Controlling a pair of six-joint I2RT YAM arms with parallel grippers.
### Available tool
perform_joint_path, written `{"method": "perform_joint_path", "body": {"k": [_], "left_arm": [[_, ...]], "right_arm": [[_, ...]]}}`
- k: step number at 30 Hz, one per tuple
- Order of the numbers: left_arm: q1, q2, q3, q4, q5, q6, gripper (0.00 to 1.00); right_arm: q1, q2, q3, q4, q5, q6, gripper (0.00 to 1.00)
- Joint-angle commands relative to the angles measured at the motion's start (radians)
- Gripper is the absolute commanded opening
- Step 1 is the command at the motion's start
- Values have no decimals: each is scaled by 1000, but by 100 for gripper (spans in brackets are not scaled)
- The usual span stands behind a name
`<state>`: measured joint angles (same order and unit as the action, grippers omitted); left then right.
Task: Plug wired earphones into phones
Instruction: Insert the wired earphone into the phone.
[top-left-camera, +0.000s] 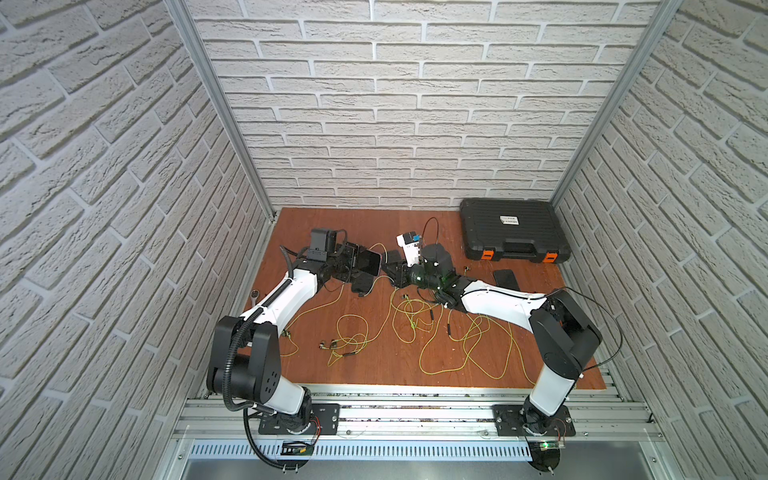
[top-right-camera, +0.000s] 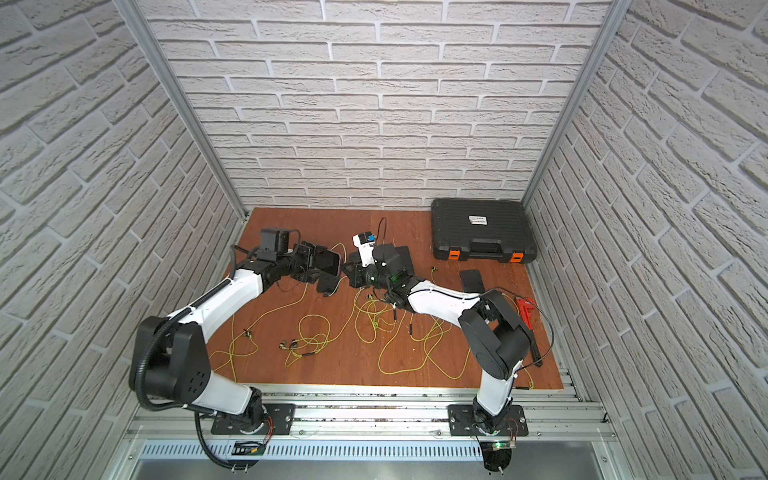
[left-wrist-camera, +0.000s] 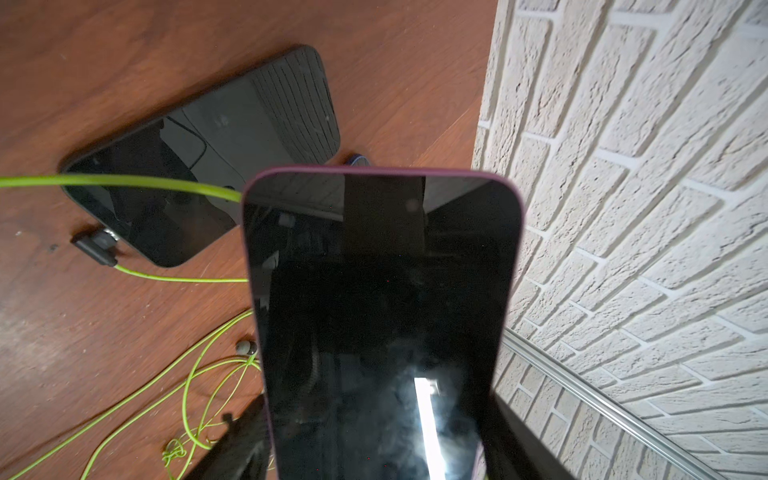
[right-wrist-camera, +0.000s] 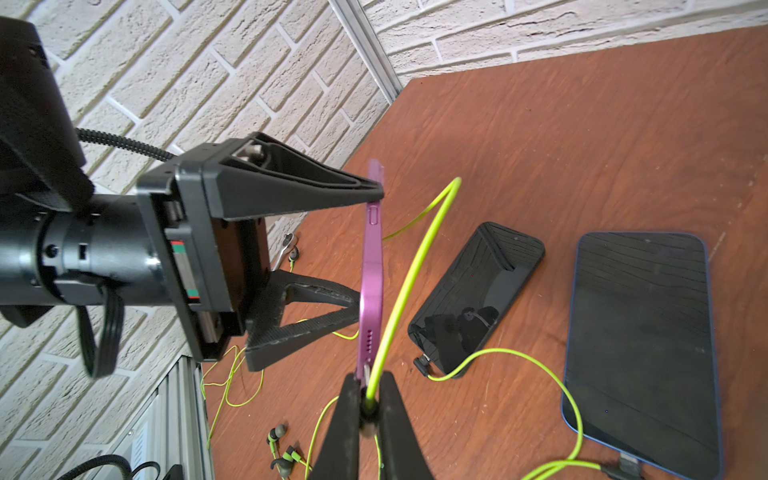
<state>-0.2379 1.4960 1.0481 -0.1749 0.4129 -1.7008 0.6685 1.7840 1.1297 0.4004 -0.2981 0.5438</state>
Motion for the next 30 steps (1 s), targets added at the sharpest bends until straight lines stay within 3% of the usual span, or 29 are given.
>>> {"method": "perform_joint_path", "body": {"k": [1, 5, 12, 19, 24, 30], "left_arm": [[-110, -23, 50, 73, 283, -18, 0], [-90, -25, 41, 39, 277, 7, 0], [-23, -34, 56, -50, 264, 66, 0], [2, -42, 61, -81, 261, 94, 0], [67, -19, 150, -304, 212, 296, 0], [141, 77, 296, -576, 119, 612, 0]], "right_arm": [[33, 50, 44, 118, -36, -4, 6], [33, 35, 38, 84, -19, -10, 8], [31, -39, 33, -107, 35, -59, 26], [21, -103, 3, -184, 44, -65, 36], [-2, -206, 7, -385, -41, -108, 49], [-22, -346, -50, -617, -71, -198, 49]]}}
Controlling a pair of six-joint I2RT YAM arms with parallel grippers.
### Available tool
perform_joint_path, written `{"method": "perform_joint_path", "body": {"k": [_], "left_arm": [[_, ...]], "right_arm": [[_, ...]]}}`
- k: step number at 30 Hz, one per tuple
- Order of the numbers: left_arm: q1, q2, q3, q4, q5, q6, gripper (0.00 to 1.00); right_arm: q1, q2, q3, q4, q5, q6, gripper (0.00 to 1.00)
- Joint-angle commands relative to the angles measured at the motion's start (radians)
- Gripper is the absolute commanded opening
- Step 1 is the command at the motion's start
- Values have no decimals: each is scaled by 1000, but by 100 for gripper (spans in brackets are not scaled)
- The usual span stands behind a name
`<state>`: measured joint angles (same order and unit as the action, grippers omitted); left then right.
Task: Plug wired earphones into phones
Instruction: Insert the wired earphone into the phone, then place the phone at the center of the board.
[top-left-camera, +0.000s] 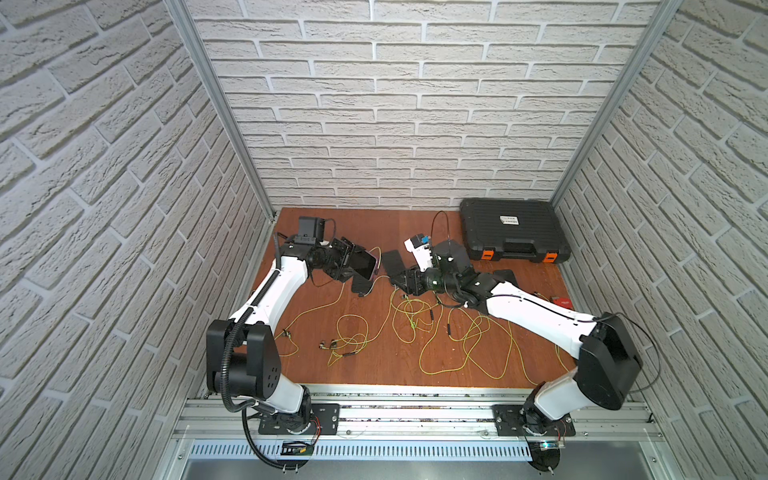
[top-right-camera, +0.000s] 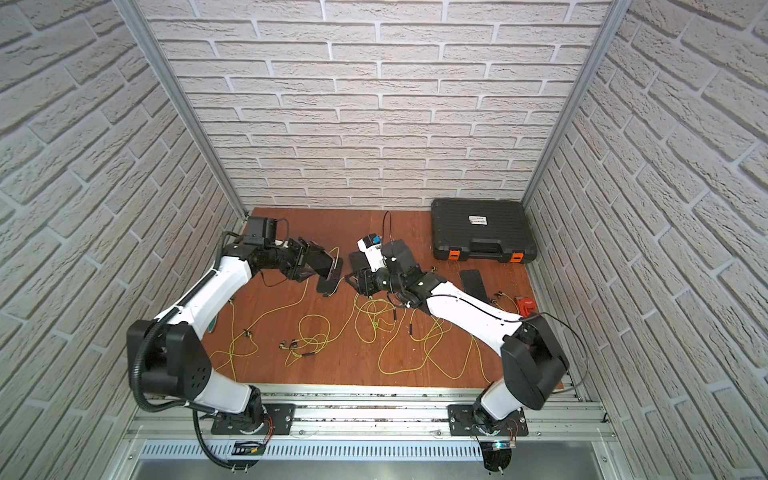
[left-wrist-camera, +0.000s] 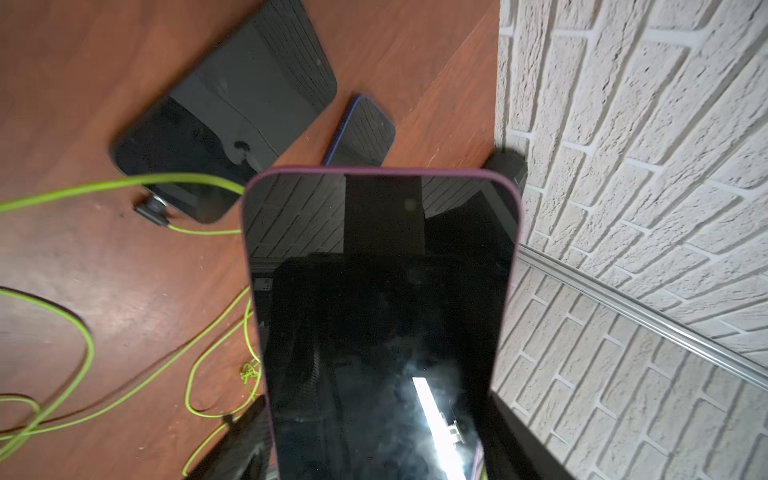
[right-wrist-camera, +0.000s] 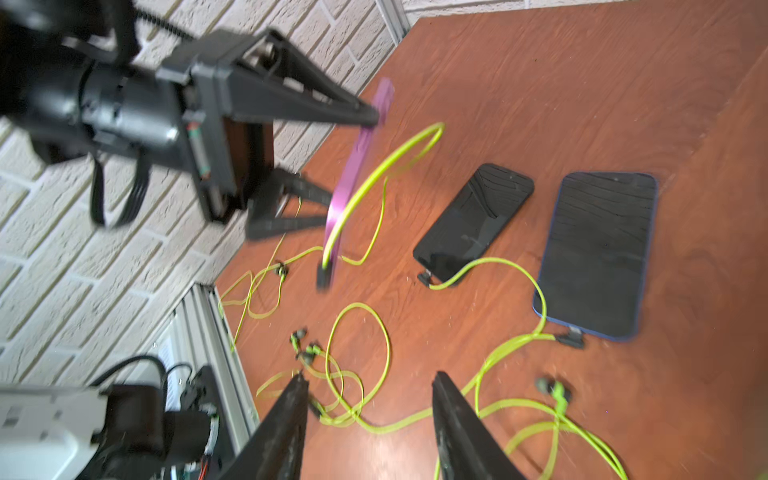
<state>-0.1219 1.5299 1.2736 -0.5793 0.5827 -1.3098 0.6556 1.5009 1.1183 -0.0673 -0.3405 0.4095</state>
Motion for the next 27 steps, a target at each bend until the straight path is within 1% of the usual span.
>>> {"method": "perform_joint_path", "body": {"k": [1, 3, 5, 8, 10, 12, 15, 19, 22, 25, 27], "left_arm": [[32, 62, 100, -222, -85, 293, 0], [45, 123, 195, -348, -185, 473, 0], [57, 191, 275, -440, -260, 629, 0], [87, 290, 376, -520, -316, 816, 0], [111, 356, 438, -557, -341, 922, 0], [136, 432, 514, -591, -408, 1015, 0], [157, 545, 616, -597, -508, 1142, 0], [161, 664, 689, -551, -640, 1255, 0], [165, 743, 739, -529, -693, 1306, 0], [171, 808, 789, -518, -717, 1317, 0], [172, 839, 806, -503, -701, 1318, 0]], "right_arm": [[-13, -83, -53, -175, -17, -71, 49], [-26, -126, -91, -203, 24, -77, 49], [-44, -153, -125, -211, 41, -70, 49], [-60, -181, -156, -215, 64, -56, 49], [-64, -194, -167, -227, 86, -50, 49], [-69, -209, -179, -242, 108, -45, 49], [-76, -241, -191, -272, 131, -42, 49], [-80, -305, -207, -327, 169, -46, 49], [-89, -364, -223, -377, 201, -51, 49], [-99, -415, -232, -429, 244, -60, 50], [-102, -447, -238, -453, 283, -76, 55]]}}
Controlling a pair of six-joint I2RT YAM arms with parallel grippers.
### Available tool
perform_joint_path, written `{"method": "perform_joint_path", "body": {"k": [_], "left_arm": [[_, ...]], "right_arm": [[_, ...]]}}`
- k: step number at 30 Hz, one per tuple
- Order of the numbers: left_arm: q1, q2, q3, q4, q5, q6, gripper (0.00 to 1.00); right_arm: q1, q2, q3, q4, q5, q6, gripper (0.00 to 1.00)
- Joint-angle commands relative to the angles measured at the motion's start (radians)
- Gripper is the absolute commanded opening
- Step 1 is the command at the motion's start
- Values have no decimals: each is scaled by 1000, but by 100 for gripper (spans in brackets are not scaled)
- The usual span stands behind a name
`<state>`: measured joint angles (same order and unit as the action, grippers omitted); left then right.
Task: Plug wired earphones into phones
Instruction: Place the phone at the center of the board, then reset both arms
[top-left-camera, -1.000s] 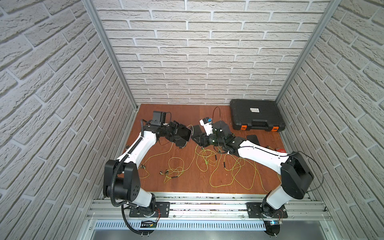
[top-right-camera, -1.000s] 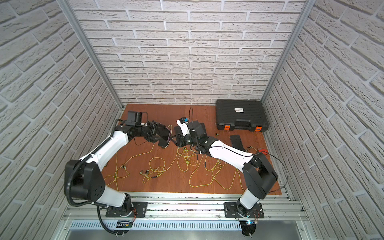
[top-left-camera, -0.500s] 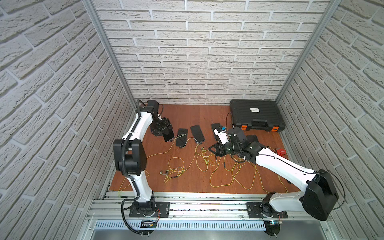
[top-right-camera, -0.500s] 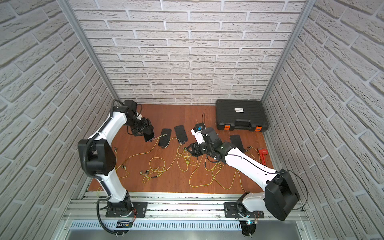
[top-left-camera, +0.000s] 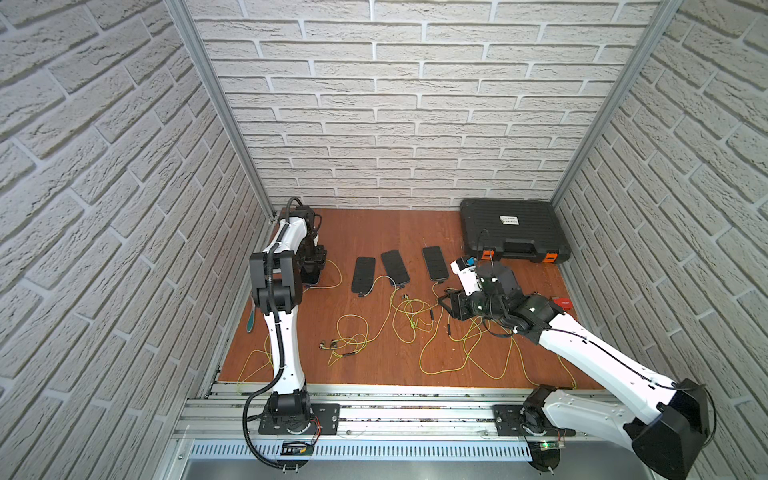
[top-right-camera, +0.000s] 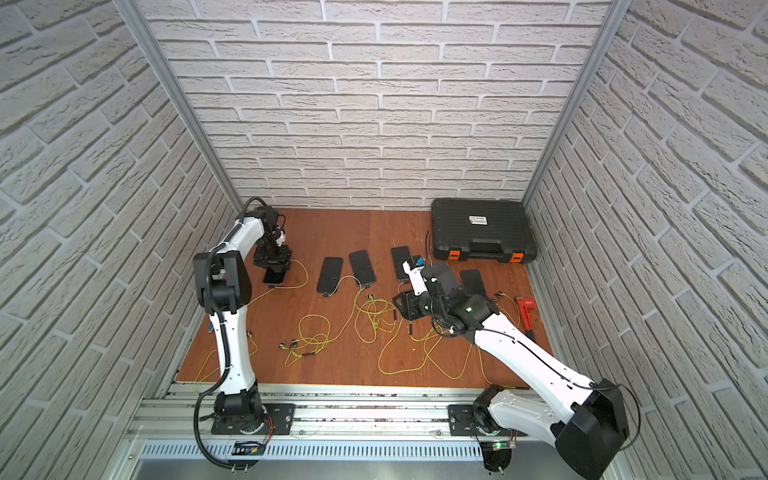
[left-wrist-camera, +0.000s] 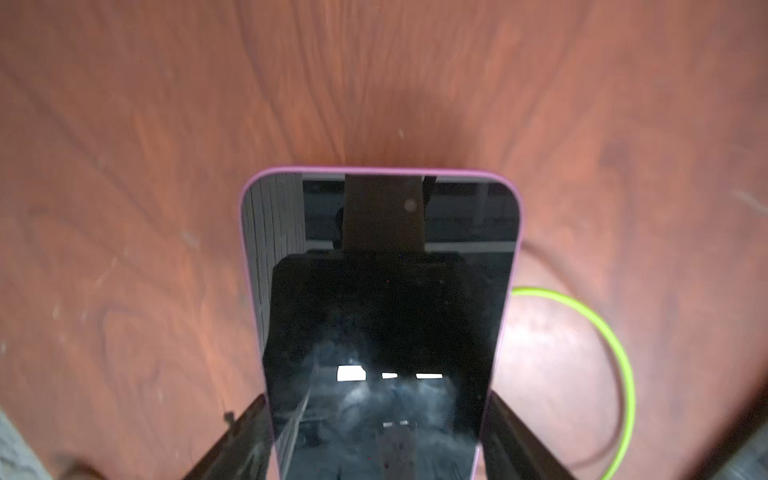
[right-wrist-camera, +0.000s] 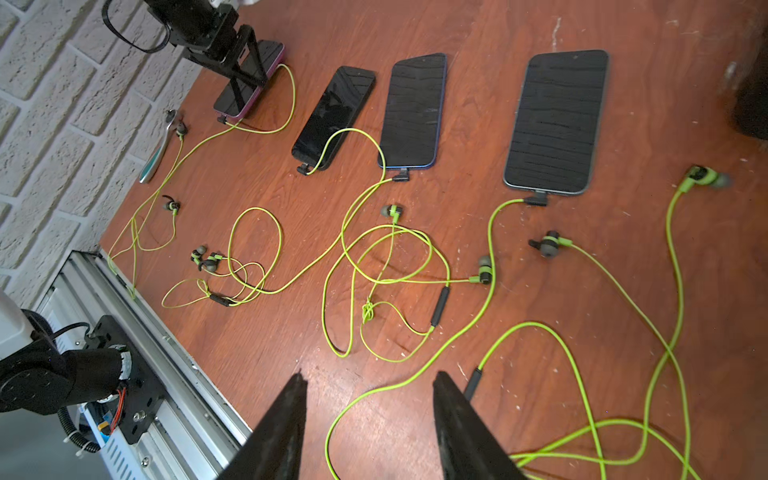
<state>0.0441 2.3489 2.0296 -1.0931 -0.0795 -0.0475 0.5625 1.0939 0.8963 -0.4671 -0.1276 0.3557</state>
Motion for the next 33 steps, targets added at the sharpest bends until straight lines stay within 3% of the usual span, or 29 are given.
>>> {"method": "perform_joint_path", "body": {"k": [1, 4, 5, 7, 8, 9, 11, 15, 19, 24, 28, 33], "left_arm": [[5, 33, 55, 16, -40, 57, 0], [7, 56, 63, 23, -51, 42, 1], [6, 60, 59, 28, -52, 36, 10], [7, 64, 50, 36, -49, 29, 41], [7, 62, 47, 33, -40, 30, 69], [7, 58, 50, 28, -35, 30, 84], [8, 34, 37, 37, -28, 32, 98], [7, -122, -101, 199, -39, 48, 98], [8, -410, -453, 583, -101, 36, 98], [11, -747, -871, 906, -145, -62, 98], [15, -889, -1142, 1136, -156, -96, 98], [30, -924, -1351, 1390, -192, -138, 98]], "right_arm": [[-10, -52, -16, -63, 90, -28, 58], [-23, -76, -9, -86, 128, -57, 68], [-32, -78, -3, -93, 138, -63, 74], [-54, -75, 3, -100, 148, -79, 85], [-70, -70, 4, -99, 153, -88, 87], [-88, -64, 6, -101, 161, -100, 92], [-120, -52, 11, -105, 203, -127, 98], [-211, -18, 17, -68, 280, -175, 100], [-284, 70, 23, -38, 368, -281, 100], [-412, 120, -98, 203, 432, -367, 100], [-449, 166, -207, 433, 482, -422, 100], [-460, 223, -326, 727, 463, -442, 100]]}}
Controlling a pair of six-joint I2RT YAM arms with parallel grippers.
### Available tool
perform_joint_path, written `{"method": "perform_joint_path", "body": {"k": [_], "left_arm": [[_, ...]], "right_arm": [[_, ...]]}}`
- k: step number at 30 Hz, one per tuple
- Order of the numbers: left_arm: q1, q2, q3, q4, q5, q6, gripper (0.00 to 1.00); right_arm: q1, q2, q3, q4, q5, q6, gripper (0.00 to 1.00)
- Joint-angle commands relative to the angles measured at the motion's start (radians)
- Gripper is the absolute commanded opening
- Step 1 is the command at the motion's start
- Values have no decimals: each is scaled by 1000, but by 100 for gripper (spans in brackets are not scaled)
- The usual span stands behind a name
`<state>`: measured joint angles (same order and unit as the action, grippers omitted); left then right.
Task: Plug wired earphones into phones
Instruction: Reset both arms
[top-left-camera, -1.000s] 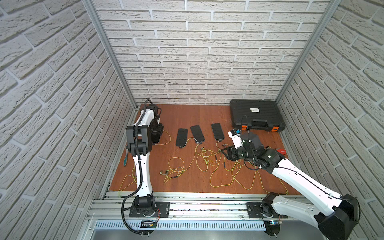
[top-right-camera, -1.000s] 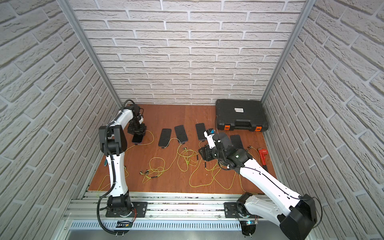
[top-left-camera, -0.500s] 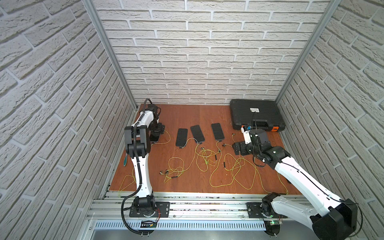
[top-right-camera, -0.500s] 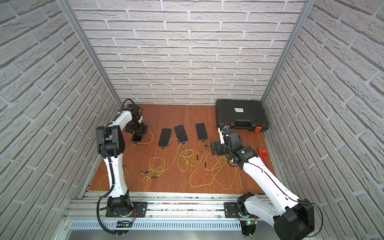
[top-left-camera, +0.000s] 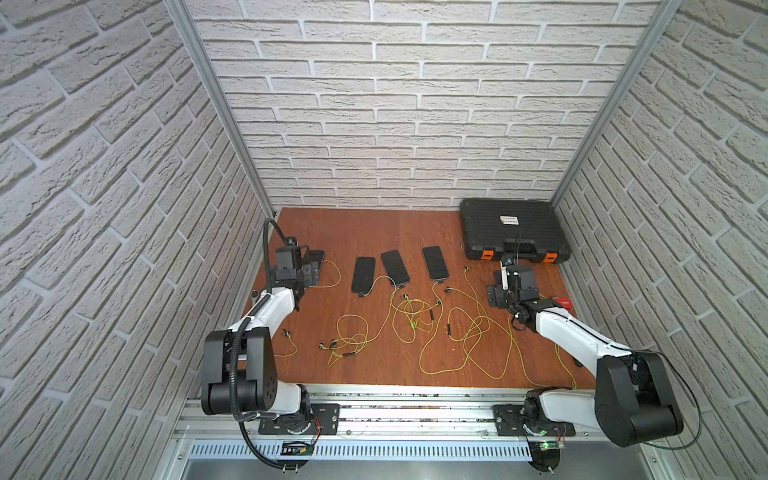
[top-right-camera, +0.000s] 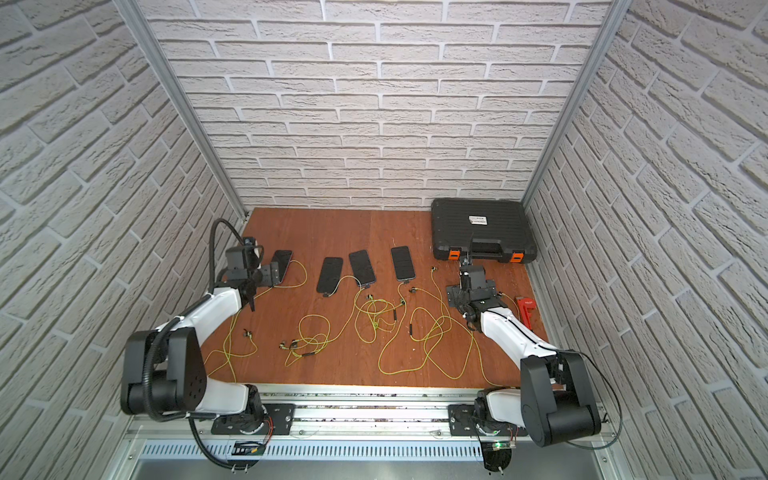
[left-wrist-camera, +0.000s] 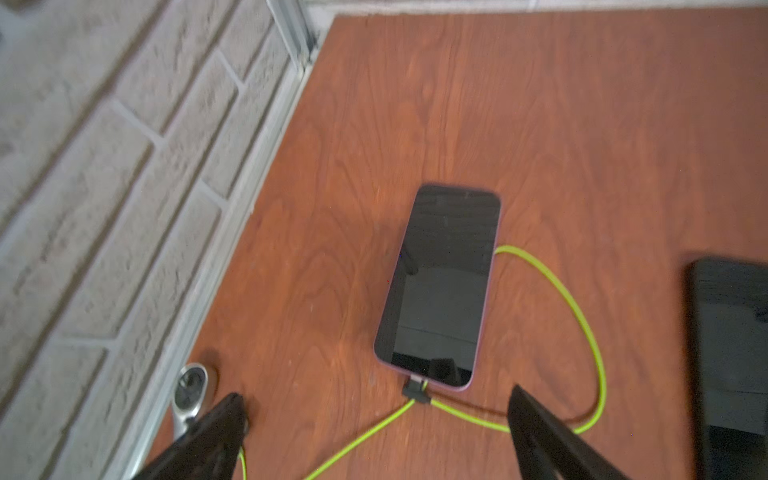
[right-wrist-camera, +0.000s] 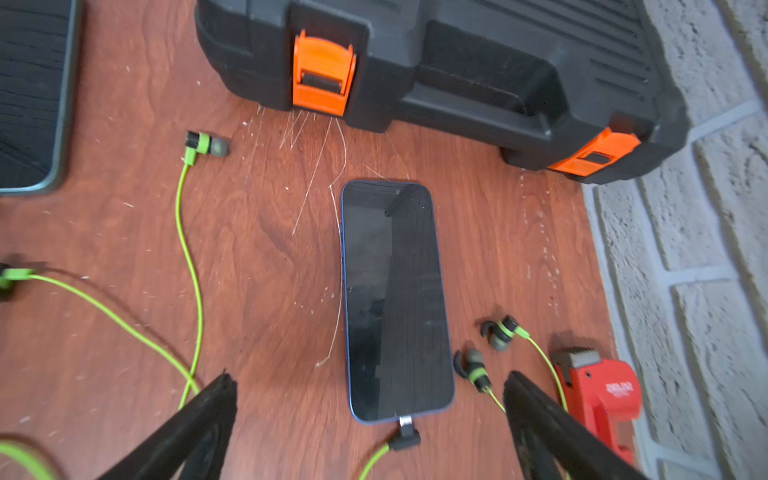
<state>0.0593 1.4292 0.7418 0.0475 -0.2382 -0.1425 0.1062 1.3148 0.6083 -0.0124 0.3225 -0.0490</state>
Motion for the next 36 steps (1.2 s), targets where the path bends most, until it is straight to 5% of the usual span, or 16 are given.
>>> {"method": "perform_joint_path", "body": {"k": [1, 6, 21, 36], "left_arm": [[19, 2, -87, 297, -33, -46, 98], [33, 47, -177, 470, 15, -46, 98], [7, 143, -378, 914, 47, -3, 98], [-7, 142, -377, 915, 29, 7, 98]], "right_arm": [[-4, 10, -68, 349, 14, -38, 100], [-10, 52, -141, 550, 59, -55, 100], [-18, -47, -276, 698, -16, -78, 100], [-14, -54, -246, 620, -65, -73, 100]]}}
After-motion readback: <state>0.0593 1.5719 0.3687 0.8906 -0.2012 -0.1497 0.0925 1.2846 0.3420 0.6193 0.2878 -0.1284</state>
